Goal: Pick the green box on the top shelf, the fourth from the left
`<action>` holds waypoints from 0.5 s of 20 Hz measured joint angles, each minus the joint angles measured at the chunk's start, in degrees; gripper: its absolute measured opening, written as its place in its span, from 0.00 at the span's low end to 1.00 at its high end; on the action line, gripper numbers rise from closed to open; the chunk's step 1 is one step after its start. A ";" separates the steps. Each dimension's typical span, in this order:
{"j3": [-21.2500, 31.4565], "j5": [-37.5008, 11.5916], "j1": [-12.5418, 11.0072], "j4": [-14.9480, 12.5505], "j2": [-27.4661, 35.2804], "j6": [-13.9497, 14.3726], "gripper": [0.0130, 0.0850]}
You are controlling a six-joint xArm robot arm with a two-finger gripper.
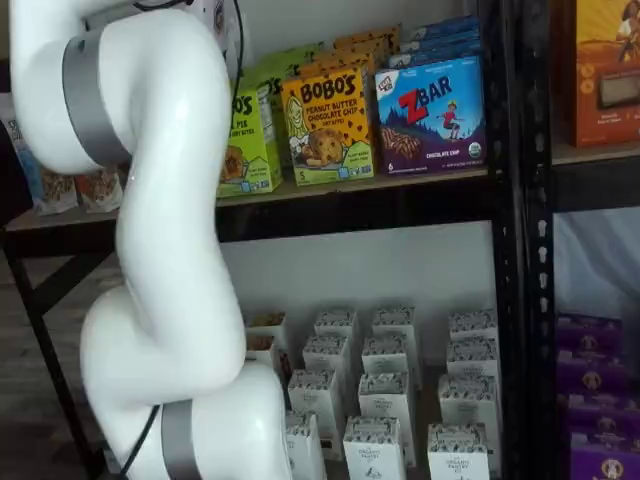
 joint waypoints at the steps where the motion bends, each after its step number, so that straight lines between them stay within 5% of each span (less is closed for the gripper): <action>1: 0.54 -0.94 -0.17 0.28 -0.42 -0.15 1.00; 10: 0.01 -3.48 -1.48 0.89 -0.48 -1.08 1.00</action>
